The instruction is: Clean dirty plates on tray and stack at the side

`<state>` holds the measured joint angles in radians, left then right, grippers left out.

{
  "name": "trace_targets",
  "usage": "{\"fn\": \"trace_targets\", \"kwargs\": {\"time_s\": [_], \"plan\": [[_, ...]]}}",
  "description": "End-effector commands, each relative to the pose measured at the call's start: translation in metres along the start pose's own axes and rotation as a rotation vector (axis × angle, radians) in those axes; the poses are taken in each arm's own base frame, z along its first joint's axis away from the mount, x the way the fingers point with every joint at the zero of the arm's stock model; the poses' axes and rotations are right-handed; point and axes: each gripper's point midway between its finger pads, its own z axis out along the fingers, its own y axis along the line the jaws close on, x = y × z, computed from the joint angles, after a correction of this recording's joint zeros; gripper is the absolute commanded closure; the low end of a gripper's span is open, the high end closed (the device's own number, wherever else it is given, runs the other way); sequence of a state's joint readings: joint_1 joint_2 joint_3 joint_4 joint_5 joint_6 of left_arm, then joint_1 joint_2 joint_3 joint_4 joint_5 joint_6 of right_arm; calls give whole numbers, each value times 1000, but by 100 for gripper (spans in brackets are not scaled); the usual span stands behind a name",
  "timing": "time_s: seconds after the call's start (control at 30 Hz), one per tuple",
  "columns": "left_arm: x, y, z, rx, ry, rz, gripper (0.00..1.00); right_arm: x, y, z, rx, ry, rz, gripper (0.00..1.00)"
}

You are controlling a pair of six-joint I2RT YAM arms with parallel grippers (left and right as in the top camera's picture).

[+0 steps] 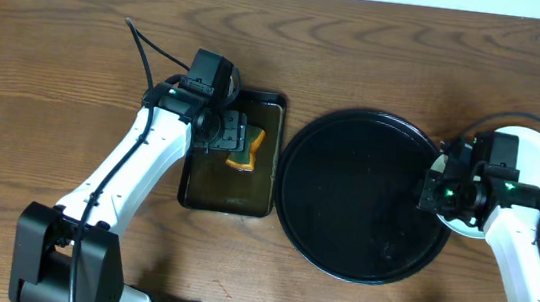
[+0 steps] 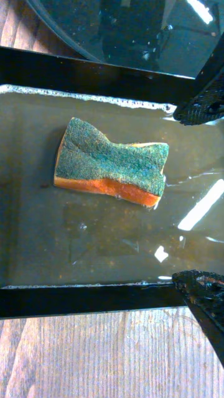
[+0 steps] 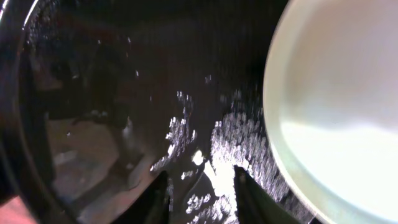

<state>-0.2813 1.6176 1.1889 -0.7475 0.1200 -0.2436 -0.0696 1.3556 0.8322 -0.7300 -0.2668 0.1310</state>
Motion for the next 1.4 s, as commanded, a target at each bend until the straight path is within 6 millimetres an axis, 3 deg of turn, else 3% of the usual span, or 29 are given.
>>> {"fn": "trace_targets", "kwargs": {"time_s": [0.0,0.1,0.27,0.57,0.8,1.0,1.23,1.37], "plan": [[-8,2,-5,-10,-27,-9,24,-7,2,4,45,-29,-134,62],[-8,2,-5,-10,-27,-9,25,-12,3,6,102,-51,-204,62],[-8,2,-5,-10,-27,-9,24,-10,-29,5,347,-28,-230,66],[-8,2,-5,-10,-26,-9,24,1,-45,25,412,62,-227,66],[-8,2,-5,-10,-27,-9,24,10,-53,39,436,124,-226,82],[-8,2,-5,-10,-27,-10,24,-3,-64,34,517,64,-184,99],[-8,2,-5,-10,-26,-10,24,-22,-60,35,510,-16,-183,99],[-8,2,-5,-10,-26,-10,24,-39,-63,25,541,-64,-171,99]]}}
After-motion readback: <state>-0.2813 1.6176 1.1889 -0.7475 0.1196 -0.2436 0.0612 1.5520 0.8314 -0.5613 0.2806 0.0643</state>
